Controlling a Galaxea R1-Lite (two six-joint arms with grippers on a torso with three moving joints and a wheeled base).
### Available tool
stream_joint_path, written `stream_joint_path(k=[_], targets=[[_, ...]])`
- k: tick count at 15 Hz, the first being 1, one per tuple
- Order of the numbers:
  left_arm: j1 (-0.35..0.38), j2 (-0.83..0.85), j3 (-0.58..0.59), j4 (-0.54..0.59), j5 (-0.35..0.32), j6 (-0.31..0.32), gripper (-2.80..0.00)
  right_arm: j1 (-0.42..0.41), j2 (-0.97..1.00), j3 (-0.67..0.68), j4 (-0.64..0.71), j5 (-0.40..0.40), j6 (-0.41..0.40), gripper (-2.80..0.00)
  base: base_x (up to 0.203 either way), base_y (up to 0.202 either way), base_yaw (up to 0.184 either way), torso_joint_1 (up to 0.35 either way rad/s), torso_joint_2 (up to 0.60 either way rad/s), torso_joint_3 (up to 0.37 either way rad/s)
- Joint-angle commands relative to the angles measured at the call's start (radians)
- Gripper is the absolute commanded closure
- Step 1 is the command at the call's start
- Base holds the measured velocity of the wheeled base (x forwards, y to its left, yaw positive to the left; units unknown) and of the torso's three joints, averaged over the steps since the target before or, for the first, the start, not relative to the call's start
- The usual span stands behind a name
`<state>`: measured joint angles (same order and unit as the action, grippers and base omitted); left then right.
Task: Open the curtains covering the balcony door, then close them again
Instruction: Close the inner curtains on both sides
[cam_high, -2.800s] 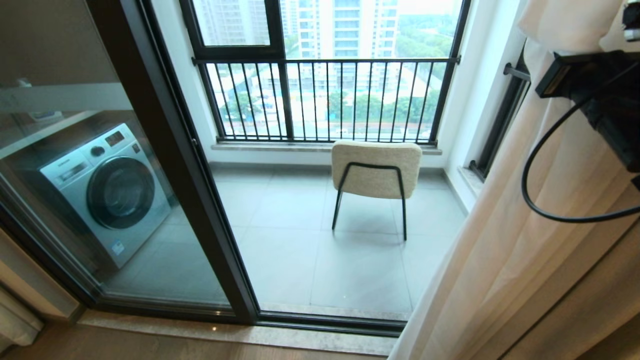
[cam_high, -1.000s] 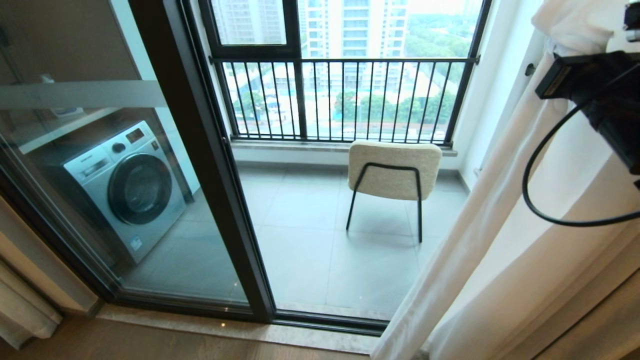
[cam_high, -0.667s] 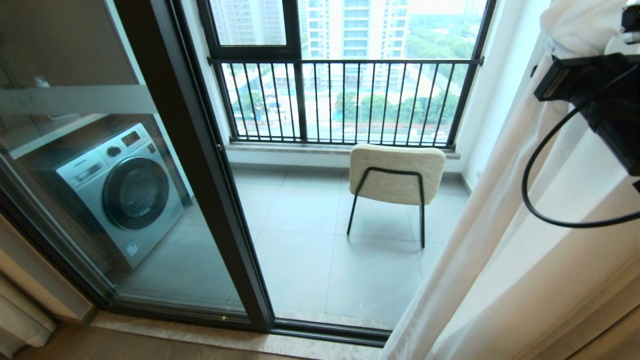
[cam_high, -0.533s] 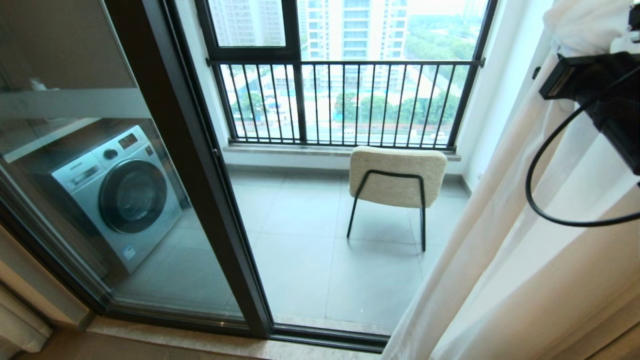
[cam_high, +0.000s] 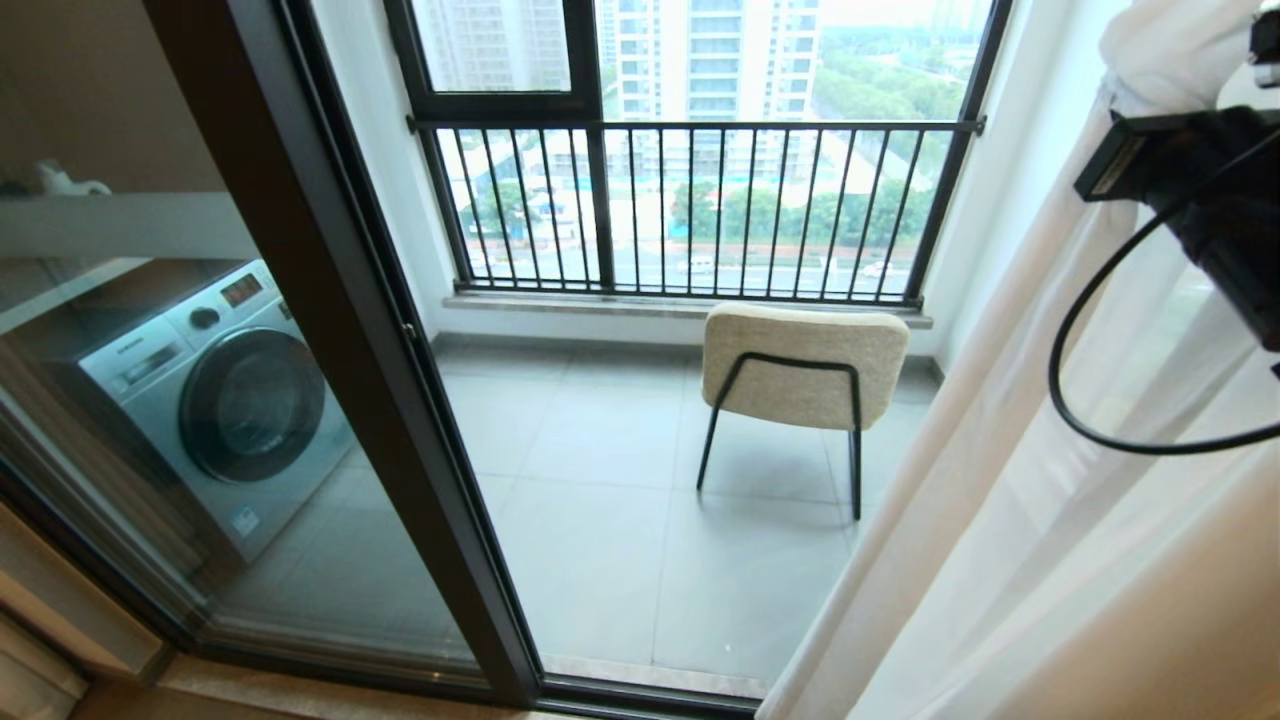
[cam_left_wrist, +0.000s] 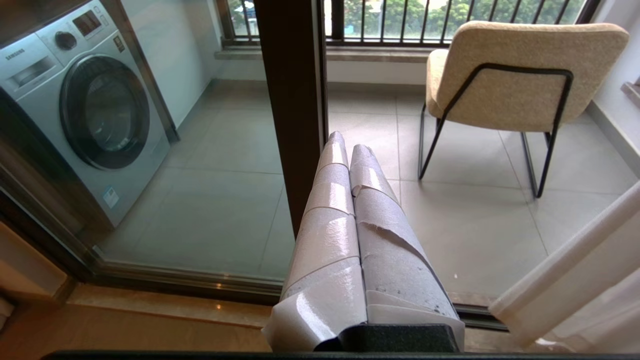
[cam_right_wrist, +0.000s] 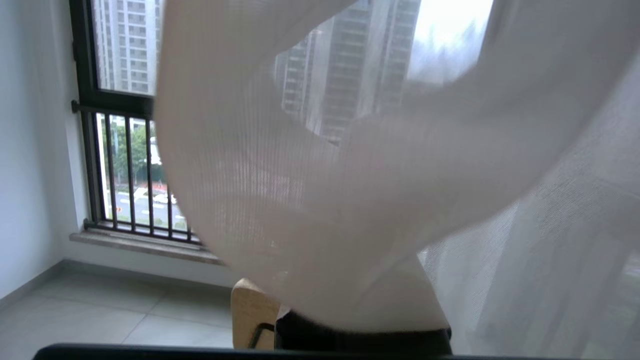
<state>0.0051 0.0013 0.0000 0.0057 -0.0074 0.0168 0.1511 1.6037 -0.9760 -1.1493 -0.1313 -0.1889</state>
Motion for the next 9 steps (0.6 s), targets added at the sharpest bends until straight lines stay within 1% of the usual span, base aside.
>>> stream_joint_path(k=[1,5,7,9], targets=[[0.001,0.000,0.000,-0.001,0.000,0.000,0.00,0.001,-0.007,0.000,-0.007,-0.001,-0.001,0.00,0.000,0.000,0.000,0.000,0.00,0.000],[0.000,0.000,0.000,0.000,0.000,0.000,0.00,0.001,-0.026,0.023,-0.007,-0.001,-0.001,0.00,0.000,0.000,0.000,0.000,0.00,0.000],[-0.001,0.000,0.000,0.000,0.000,0.000,0.00,0.001,-0.036,0.028,-0.007,-0.001,-0.001,0.00,0.001,0.107,0.001,0.000,0.00,0.002],[0.001,0.000,0.000,0.000,0.000,0.000,0.00,0.001,-0.036,0.026,-0.007,-0.001,-0.001,0.00,0.000,0.181,0.001,0.001,0.01,0.001]])
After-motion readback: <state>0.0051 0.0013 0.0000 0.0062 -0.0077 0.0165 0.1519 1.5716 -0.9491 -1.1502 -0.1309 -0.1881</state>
